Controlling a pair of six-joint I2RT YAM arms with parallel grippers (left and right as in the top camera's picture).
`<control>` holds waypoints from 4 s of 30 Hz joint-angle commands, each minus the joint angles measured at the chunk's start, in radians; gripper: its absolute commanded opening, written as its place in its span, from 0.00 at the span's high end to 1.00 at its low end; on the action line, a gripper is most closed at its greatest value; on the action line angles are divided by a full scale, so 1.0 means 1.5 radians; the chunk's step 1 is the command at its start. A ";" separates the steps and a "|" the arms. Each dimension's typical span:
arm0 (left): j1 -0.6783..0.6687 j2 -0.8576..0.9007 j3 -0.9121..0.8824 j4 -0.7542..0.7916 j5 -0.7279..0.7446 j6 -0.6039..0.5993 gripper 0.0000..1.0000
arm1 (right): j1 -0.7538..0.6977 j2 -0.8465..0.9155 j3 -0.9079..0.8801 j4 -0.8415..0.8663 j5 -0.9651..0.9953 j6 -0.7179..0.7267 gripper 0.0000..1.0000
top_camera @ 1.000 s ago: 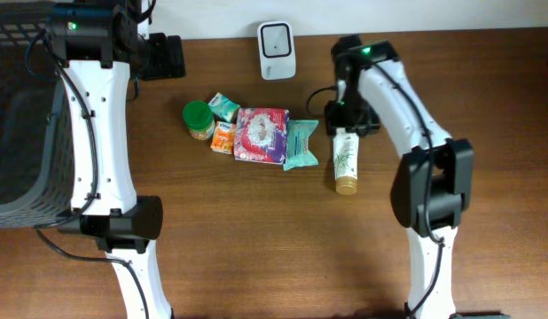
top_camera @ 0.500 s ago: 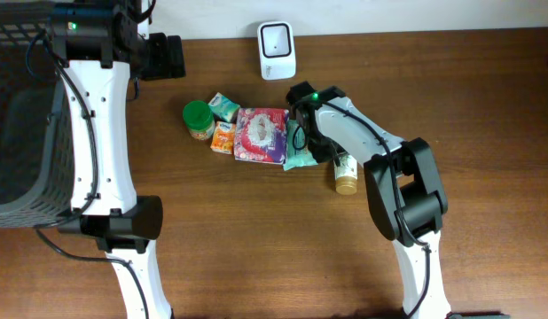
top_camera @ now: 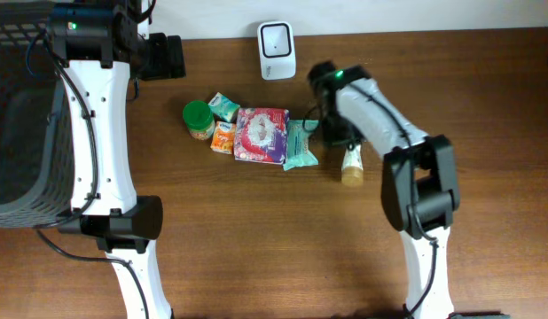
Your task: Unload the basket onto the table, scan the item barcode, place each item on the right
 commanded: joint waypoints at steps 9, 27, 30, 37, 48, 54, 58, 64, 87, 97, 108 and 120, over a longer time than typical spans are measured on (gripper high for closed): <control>0.004 -0.007 0.008 0.000 -0.005 0.004 0.01 | -0.224 -0.002 0.006 0.002 -0.727 -0.183 0.90; 0.003 -0.008 0.008 0.000 -0.005 0.004 0.01 | -0.150 -0.004 0.137 -0.113 -0.256 -0.071 0.40; 0.003 -0.007 0.008 0.000 -0.005 0.004 0.01 | -0.081 -0.003 0.136 -0.113 -0.095 0.025 0.01; 0.002 -0.008 0.008 0.000 -0.005 0.004 0.01 | -0.016 -0.002 0.030 -0.037 -0.005 0.144 0.02; 0.002 -0.007 0.008 0.000 -0.005 0.004 0.01 | -0.017 -0.003 -0.023 0.012 -0.005 0.142 0.87; 0.002 -0.008 0.008 0.000 -0.005 0.004 0.01 | -0.026 -0.003 0.143 -0.074 -0.191 -0.061 0.92; 0.002 -0.007 0.008 0.000 -0.005 0.004 0.01 | -0.083 -0.003 0.164 -0.097 -0.483 -0.234 0.93; 0.002 -0.008 0.008 0.000 -0.005 0.004 0.01 | -0.158 -0.003 0.164 -0.127 -0.555 -0.272 0.93; 0.002 -0.007 0.008 0.000 -0.005 0.004 0.01 | -0.008 -0.003 0.135 -0.060 -0.011 0.043 0.40; 0.002 -0.008 0.008 0.000 -0.005 0.004 0.01 | -0.082 -0.002 0.040 0.031 -0.271 -0.084 0.27; 0.002 -0.007 0.008 0.000 -0.005 0.004 0.01 | -0.063 -0.001 -0.056 0.131 -0.183 -0.016 0.67; 0.002 -0.008 0.008 0.000 -0.005 0.004 0.01 | -0.047 -0.003 0.175 0.231 -0.201 -0.038 0.96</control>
